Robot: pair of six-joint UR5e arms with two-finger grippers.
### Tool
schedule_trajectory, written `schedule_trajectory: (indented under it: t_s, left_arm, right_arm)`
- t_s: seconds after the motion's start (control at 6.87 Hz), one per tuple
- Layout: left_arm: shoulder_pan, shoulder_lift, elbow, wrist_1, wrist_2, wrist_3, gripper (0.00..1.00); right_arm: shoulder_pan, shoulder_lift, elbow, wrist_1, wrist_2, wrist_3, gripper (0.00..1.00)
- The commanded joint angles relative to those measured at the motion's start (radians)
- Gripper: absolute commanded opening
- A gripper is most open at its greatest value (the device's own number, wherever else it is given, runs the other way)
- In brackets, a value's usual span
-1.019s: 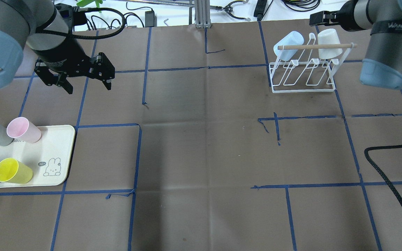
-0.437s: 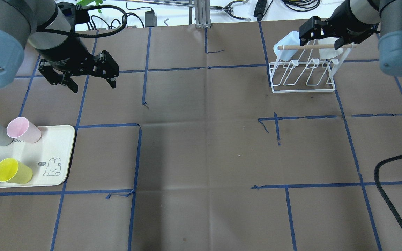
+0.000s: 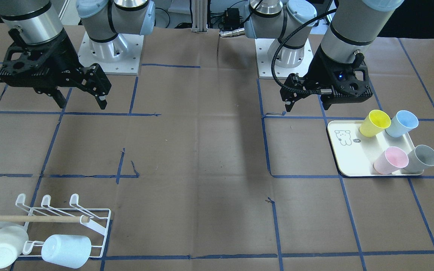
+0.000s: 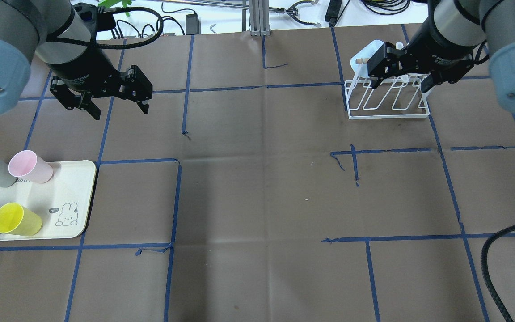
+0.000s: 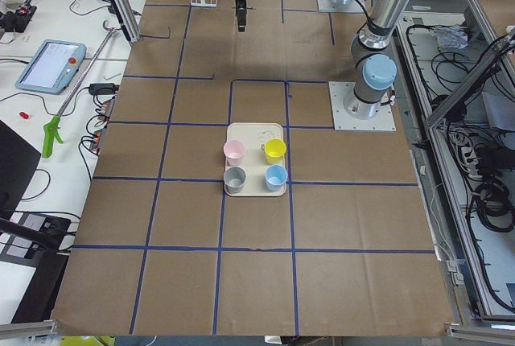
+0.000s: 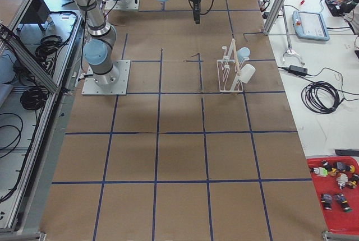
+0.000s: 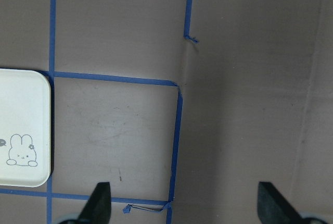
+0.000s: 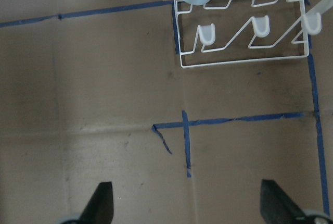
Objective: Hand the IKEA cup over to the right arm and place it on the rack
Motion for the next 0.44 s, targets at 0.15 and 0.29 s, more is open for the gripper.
schedule_trajectory:
  t_s: [0.15, 0.29]
  left_arm:
    - [0.001, 0.001, 0.0, -0.001, 0.0, 0.001, 1.0]
    - [0.001, 0.001, 0.0, -0.001, 0.0, 0.001, 1.0]
  right_arm:
    - [0.031, 0.0, -0.046, 0.112, -0.019, 0.023, 1.0]
    - [0.031, -0.002, -0.049, 0.129, -0.027, 0.032, 1.0]
